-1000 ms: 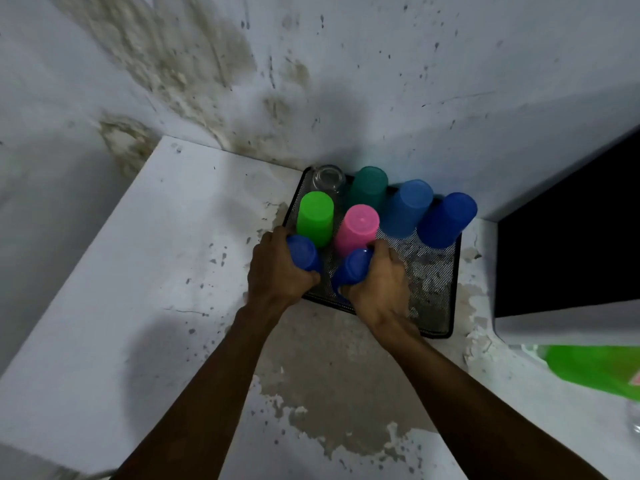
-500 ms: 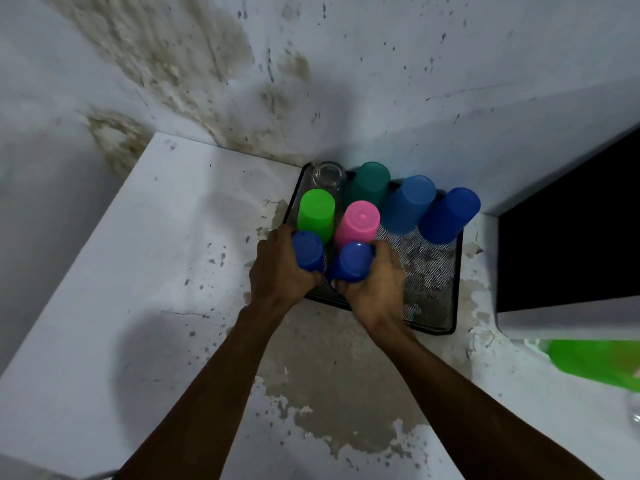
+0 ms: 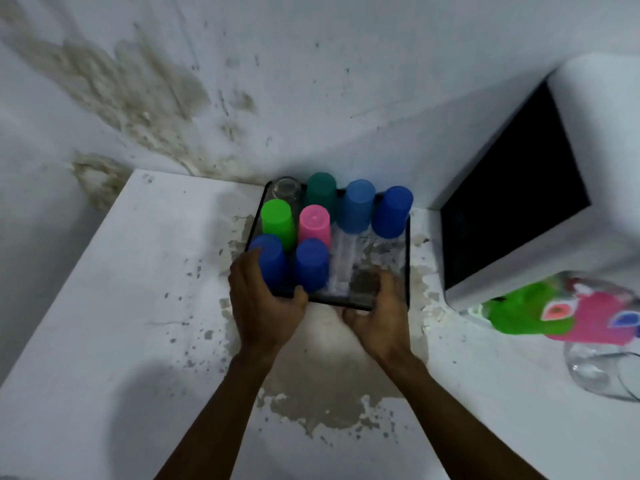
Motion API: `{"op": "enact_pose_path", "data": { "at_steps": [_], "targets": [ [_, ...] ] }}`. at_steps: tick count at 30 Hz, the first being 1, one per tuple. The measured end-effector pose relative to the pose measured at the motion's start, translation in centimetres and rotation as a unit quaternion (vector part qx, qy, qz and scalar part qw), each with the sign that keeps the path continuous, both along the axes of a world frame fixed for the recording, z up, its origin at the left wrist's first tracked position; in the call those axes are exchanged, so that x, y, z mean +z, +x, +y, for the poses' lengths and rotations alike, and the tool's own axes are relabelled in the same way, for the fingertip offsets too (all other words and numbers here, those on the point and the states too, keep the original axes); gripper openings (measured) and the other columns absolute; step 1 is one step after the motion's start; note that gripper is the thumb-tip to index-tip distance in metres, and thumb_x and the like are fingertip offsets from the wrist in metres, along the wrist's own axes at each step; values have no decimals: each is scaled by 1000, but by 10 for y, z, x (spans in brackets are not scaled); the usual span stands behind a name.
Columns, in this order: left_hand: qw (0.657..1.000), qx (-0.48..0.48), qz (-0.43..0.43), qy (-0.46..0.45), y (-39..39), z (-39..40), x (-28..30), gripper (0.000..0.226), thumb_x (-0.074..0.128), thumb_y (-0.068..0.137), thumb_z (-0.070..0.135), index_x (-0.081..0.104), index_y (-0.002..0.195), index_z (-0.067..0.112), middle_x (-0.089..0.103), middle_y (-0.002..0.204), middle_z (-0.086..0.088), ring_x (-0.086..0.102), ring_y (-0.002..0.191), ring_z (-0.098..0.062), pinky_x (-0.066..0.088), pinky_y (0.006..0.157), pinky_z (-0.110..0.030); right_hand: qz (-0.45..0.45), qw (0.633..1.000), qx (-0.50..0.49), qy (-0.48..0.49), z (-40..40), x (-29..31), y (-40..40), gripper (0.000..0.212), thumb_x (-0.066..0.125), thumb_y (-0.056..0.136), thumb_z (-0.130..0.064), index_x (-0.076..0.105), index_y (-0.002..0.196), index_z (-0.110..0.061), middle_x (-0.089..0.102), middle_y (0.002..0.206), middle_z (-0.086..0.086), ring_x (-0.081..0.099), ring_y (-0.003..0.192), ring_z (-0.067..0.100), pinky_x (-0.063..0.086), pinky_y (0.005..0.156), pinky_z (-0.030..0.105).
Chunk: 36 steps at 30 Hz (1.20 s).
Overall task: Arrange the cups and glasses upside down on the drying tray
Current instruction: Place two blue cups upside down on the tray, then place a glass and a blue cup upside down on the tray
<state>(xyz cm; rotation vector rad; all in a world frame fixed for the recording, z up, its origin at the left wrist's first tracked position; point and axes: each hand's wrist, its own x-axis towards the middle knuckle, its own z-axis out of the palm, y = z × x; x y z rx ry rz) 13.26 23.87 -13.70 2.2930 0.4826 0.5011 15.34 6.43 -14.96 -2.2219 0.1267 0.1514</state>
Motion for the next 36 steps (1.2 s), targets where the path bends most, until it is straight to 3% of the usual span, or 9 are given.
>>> {"op": "enact_pose_path", "data": {
  "at_steps": [3,5,9,12,17,21,29,33,36],
  "targets": [
    [999,-15,-33,-23,-15,-37,4,66,80,64,8,52,124,3,57,120,-15,60,100,-27,52,80,-34,-5,1000,-15,5,-39,9,-19,61,81,69,-23,52,123,-21,60,121,0,57,108,15,50,94,31],
    [998,-47,-32,-36,-23,-69,7,47,77,69,2,60,113,4,65,103,-12,63,83,-23,54,70,-35,-11,1000,-21,4,-70,16,-33,45,79,71,-19,59,111,-18,64,107,3,59,94,14,49,83,25],
    [991,-123,7,-51,-36,-143,15,20,73,75,2,68,95,6,67,79,-1,65,71,-17,49,64,-15,-15,999,-32,16,-134,22,-58,25,76,71,-18,63,92,-21,65,81,-1,61,75,15,51,67,29],
    [979,-191,30,-62,-43,-201,16,25,72,77,3,69,102,7,67,83,1,65,74,-13,48,67,-13,-17,998,-57,29,-185,24,-75,21,76,72,-17,64,89,-21,66,78,-3,62,73,12,53,66,28],
    [950,-295,72,-69,-47,-290,13,30,68,77,11,66,106,16,67,83,6,64,74,-10,56,70,-30,-38,992,-116,19,-270,22,-95,19,75,73,-16,66,90,-20,67,78,-5,63,73,10,53,64,24],
    [931,-342,118,-50,-46,-353,12,35,68,79,22,62,113,18,64,92,8,61,76,-8,55,72,-30,-51,986,-160,15,-326,20,-104,18,74,75,-12,68,90,-18,68,80,-4,63,73,6,53,67,22],
    [898,-354,262,-11,-38,-459,-10,89,75,74,40,28,146,17,46,144,-2,46,129,-20,43,102,-34,-45,972,-229,8,-416,14,-110,17,74,76,-7,66,87,-17,65,77,-5,62,72,5,49,65,15],
    [904,-330,272,-1,-24,-492,-22,104,83,64,44,23,146,19,42,148,-3,42,134,-22,44,101,-35,-35,968,-248,9,-443,10,-107,17,74,78,-11,66,92,-17,64,78,-7,62,72,5,52,65,21],
    [909,-316,272,3,-13,-508,-28,108,84,62,44,21,147,20,40,149,-3,40,135,-23,43,100,-35,-30,966,-255,10,-455,6,-103,19,75,77,-12,66,94,-17,63,79,-8,61,72,4,49,64,15]
  ]
}}
